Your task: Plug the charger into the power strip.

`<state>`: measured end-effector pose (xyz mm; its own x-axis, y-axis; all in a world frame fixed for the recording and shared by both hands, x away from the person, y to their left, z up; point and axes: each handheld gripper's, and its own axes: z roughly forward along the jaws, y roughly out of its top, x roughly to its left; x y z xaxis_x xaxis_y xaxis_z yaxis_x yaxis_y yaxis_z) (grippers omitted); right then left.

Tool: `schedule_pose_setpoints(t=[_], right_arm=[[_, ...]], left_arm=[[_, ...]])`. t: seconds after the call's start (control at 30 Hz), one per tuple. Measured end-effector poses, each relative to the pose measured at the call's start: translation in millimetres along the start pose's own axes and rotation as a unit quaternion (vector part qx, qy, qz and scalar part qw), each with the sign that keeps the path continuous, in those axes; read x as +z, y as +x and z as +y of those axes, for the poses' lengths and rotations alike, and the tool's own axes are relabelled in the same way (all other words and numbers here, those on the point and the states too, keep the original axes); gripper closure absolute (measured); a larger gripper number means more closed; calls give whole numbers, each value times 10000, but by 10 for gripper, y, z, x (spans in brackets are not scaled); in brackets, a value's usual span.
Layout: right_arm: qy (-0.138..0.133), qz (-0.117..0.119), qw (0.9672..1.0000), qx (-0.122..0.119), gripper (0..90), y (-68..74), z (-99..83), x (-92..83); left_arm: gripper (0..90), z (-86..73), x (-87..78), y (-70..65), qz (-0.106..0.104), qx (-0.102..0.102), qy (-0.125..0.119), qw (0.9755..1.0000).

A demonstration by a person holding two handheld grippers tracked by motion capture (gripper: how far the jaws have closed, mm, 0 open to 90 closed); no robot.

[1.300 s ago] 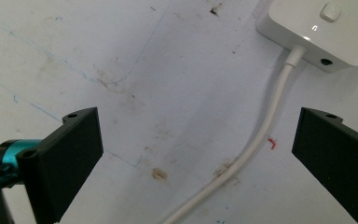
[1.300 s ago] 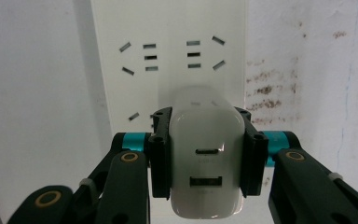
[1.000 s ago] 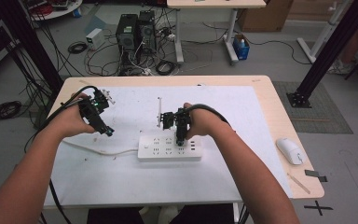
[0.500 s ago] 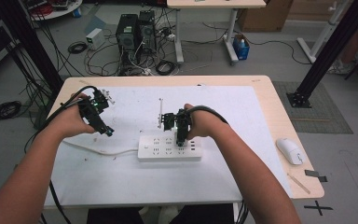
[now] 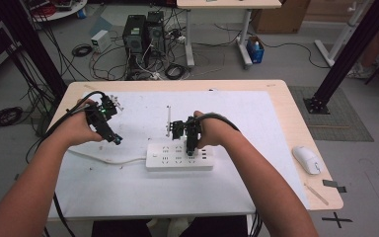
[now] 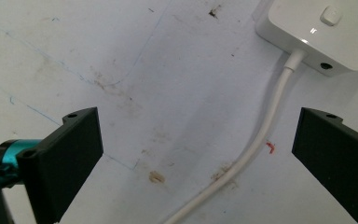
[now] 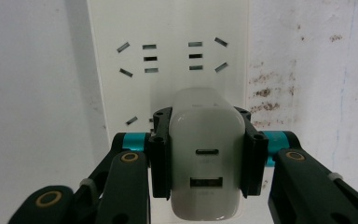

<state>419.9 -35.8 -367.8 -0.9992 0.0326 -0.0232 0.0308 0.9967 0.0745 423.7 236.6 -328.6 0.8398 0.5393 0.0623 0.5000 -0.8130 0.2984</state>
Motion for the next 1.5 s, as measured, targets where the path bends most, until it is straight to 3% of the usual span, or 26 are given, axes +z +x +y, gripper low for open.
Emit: schedule_pose_setpoints(t=[0.1,0.37,0.47,0.77,0.93,1.0,1.1,1.17,1.27,1.5], right_arm=[[-136,127,9998,78,632,-51,-33,4],[-118,175,9998,31,616,-60,-27,0],[-110,282,9994,146,571,-70,-41,-43],[-329,222,9989,266,428,-111,-123,-180],[-565,370,9969,408,421,-128,-166,-269],[-889,431,9936,549,383,-148,-214,-377],[-1063,435,9911,673,341,-159,-252,-452],[-1160,341,9896,775,263,-175,-308,-521],[-1268,309,9872,915,256,-187,-380,-581],[-1443,151,9845,985,231,-181,-491,-682]], left_arm=[[18,5,1,-22,6,-2,-31,10000],[18,-10,-32,-26,21,-17,-40,10000],[18,-18,-42,-11,30,-47,-38,10000],[18,28,-9,-1,19,-25,-28,10000],[18,29,-16,3,30,-3,4,10000],[18,27,-34,18,42,13,41,10000],[18,25,-34,13,45,-32,18,10000],[18,32,-46,7,51,-20,37,10000],[18,42,-56,0,61,-21,43,10000],[18,95,-101,-29,89,14,5,10000]])
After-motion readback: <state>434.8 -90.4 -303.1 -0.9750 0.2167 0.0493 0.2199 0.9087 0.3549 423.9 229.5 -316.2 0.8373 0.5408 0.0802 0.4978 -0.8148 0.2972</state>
